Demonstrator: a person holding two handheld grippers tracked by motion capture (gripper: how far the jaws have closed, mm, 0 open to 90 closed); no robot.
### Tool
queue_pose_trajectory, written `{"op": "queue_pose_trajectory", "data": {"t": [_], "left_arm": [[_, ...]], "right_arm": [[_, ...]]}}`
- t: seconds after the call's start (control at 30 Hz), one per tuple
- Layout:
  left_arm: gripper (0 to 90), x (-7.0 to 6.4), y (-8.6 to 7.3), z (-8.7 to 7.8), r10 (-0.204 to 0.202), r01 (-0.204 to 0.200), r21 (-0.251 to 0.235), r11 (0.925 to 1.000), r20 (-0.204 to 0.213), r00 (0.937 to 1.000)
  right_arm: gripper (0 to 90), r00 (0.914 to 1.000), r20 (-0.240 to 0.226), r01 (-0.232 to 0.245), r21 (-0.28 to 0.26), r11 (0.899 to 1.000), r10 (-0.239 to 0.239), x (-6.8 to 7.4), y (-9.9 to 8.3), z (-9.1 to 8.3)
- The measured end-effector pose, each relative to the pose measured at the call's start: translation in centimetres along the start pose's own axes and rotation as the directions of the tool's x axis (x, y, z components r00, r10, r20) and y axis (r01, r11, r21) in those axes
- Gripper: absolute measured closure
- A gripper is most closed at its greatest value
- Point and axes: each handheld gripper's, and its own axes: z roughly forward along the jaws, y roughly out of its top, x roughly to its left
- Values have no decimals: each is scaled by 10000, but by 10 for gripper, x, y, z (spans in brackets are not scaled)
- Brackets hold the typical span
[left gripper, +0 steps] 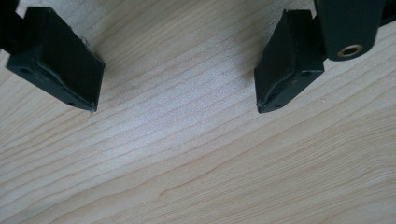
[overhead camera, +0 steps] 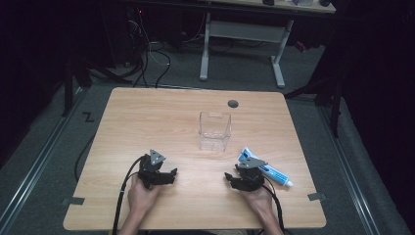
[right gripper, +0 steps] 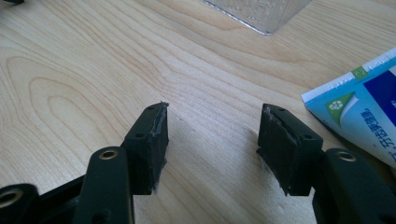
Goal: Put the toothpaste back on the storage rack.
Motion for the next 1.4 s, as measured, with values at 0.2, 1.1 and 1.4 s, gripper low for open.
{"op": "queue_pose_trajectory", "data": {"t": [0.2,1.1,1.4], "left_arm": [[159,0,0,0,5,-5,4,10000,-1,10000],[160,0,0,0,-4,4,14,10000,-5,10000],[161,0,0,0,-10,10,-1,10000,3,10000]], "right_arm": [[457,10000,81,-38,-109,9999,39,-1,-3,-5],[526,9985,492,-200,-804,9966,240,-2,-14,-36],[526,9971,653,-340,-776,9964,391,-6,-22,-45]]}}
